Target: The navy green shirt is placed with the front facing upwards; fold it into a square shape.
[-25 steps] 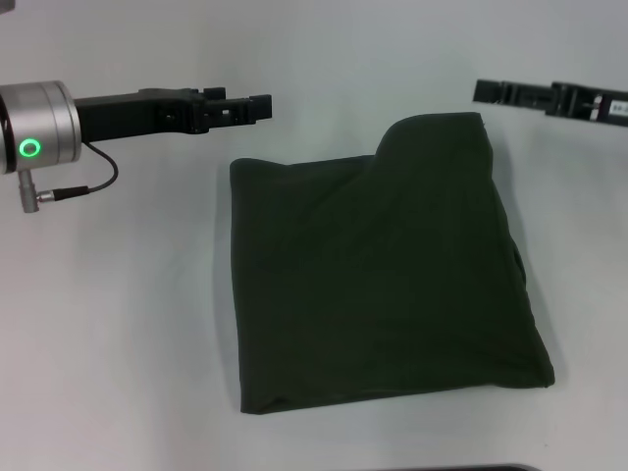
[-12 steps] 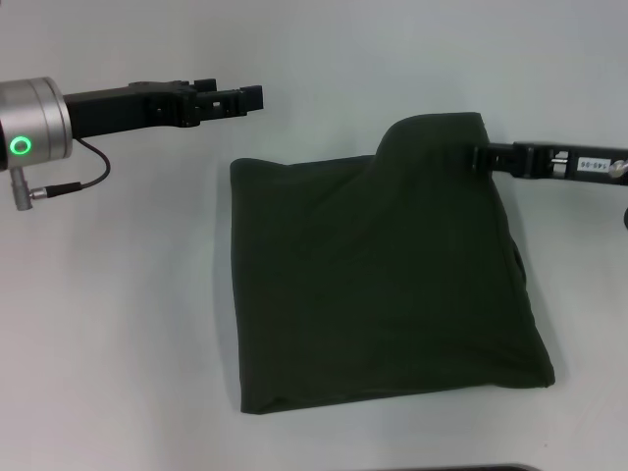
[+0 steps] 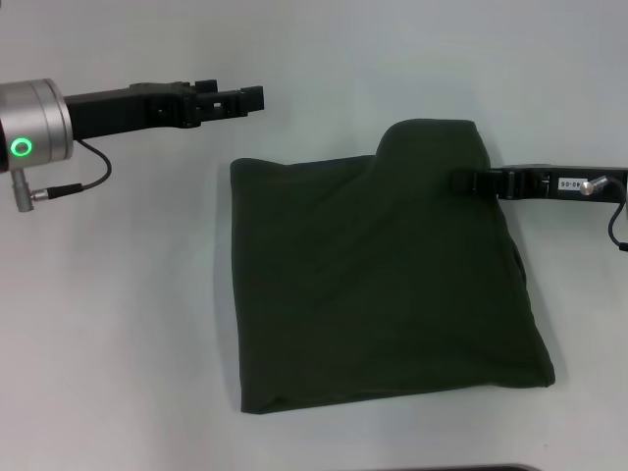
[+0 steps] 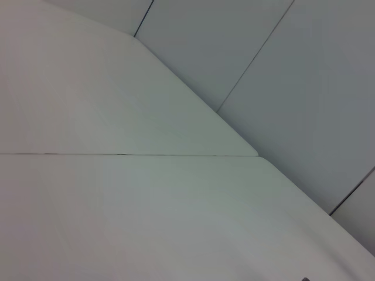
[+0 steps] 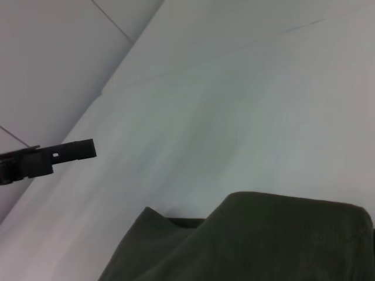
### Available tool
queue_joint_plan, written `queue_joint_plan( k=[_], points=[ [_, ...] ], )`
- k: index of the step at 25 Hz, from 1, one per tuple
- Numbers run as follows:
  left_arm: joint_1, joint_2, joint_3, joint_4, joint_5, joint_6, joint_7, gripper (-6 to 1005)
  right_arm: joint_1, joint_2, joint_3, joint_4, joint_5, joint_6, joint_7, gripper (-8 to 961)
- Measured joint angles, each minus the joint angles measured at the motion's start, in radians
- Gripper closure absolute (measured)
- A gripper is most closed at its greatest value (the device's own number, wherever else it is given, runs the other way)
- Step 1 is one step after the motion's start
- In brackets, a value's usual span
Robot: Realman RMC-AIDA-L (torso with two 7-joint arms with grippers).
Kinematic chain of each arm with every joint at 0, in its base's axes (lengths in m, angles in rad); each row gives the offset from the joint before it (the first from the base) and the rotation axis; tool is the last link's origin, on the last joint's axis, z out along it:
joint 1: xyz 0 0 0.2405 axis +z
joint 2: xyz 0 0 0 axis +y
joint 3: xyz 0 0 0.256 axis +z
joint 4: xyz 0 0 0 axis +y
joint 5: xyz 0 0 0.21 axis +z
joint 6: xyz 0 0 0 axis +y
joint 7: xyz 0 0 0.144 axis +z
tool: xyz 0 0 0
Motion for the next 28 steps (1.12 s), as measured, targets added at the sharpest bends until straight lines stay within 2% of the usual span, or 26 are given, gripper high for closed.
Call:
queue_joint_plan(
  k=[2,12,21,28],
  points=[
    [0.0,-0.001,0.0,0.0,0.0,0.0,0.0,79,0.002,0.0,-0.009,0.0,-0.001,0.012,0.001,888],
    [0.0,-0.003,0.0,0.002,0.001,-0.003,0.0,80,0.0,-0.005,-0.035,-0.002,-0.001,0.046,0.015,882],
    [0.0,-0.003,0.001,0.003,0.007,-0.004,0.006,80,0.012,-0.006,-0.025,-0.038,0.046,-0.11,-0.028,881],
    [0.012,0.001,0.007,0.041,0.013,-0.007,0.062,80,0.019,-0.011,-0.034,-0.055,0.043,-0.167,-0.019,882]
  ],
)
